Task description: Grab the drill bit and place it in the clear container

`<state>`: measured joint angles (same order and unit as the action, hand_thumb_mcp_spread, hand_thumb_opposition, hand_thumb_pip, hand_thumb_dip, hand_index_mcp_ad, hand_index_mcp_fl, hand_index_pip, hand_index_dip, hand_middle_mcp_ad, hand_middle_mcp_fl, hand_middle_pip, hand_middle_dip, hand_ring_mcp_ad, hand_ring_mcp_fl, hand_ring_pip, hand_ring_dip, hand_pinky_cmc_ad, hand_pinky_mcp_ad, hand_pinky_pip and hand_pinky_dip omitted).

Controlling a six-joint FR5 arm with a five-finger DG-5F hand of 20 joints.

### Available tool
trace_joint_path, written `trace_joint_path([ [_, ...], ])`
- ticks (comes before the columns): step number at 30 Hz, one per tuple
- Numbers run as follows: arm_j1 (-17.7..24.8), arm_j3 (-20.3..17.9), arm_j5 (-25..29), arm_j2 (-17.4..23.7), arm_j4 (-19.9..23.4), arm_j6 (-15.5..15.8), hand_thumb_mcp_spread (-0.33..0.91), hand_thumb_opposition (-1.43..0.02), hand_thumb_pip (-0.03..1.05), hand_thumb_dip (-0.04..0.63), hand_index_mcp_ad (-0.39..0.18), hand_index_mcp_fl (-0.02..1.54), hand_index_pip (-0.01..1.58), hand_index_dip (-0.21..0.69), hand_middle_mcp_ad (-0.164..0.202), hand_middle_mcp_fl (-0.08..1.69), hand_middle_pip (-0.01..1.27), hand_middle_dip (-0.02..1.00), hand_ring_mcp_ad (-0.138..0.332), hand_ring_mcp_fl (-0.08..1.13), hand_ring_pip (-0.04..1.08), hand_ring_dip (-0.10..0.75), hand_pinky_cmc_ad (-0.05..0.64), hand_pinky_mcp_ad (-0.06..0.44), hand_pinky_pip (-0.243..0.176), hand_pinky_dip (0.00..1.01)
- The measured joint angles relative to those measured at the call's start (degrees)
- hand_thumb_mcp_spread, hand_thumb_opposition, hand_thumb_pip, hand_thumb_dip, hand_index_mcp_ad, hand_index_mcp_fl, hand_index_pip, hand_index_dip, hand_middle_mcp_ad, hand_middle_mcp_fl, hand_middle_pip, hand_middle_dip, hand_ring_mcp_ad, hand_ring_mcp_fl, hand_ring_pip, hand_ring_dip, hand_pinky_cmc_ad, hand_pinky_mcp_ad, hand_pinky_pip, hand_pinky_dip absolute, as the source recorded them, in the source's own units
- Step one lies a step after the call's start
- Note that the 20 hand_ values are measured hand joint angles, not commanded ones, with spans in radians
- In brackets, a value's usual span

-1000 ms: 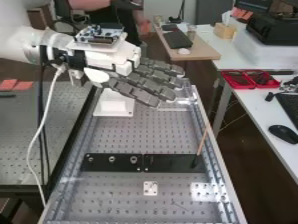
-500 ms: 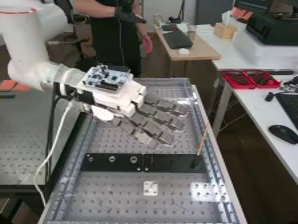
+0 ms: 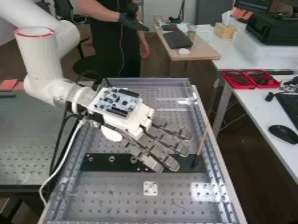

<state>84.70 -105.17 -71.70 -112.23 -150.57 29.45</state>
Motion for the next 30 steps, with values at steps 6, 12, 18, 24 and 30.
trace_joint_path([
  [6, -0.87, 1.06, -0.96, -1.36, 1.44, 0.18, 0.31, -0.76, 0.55, 0.127, -0.005, 0.08, 0.59, 0.126, 0.14, 0.01, 0.14, 0.08, 0.227, 0.02, 0.08, -0.017, 0.38, 0.243, -0.173, 0.4],
  [12, -1.32, 1.68, -1.62, -2.07, 3.2, 0.19, 0.37, -0.8, 0.64, 0.188, -0.012, 0.08, 0.98, 0.129, 0.14, 0.01, 0.14, 0.1, 0.213, 0.0, 0.08, -0.017, 0.38, 0.243, -0.173, 0.39],
  [18, -1.54, 3.59, -2.71, -3.66, 2.14, 0.31, 0.37, -0.83, 0.64, 0.25, -0.037, 0.05, 1.19, 0.188, 0.136, 0.01, 0.14, 0.11, 0.213, 0.0, 0.08, -0.021, 0.379, 0.239, -0.173, 0.32],
  [24, -1.69, 5.82, -4.39, -5.42, -0.15, 1.71, 0.35, -0.85, 0.64, 0.271, -0.044, 0.02, 1.27, 0.23, 0.131, 0.0, 0.14, 0.13, 0.208, 0.0, 0.08, -0.017, 0.374, 0.227, -0.173, 0.28],
  [30, -2.13, 7.41, -5.84, -6.84, -1.06, 3.75, 0.39, -0.85, 0.64, 0.271, -0.054, 0.02, 1.34, 0.265, 0.131, 0.04, 0.14, 0.14, 0.194, 0.0, 0.08, -0.017, 0.37, 0.23, -0.155, 0.22],
])
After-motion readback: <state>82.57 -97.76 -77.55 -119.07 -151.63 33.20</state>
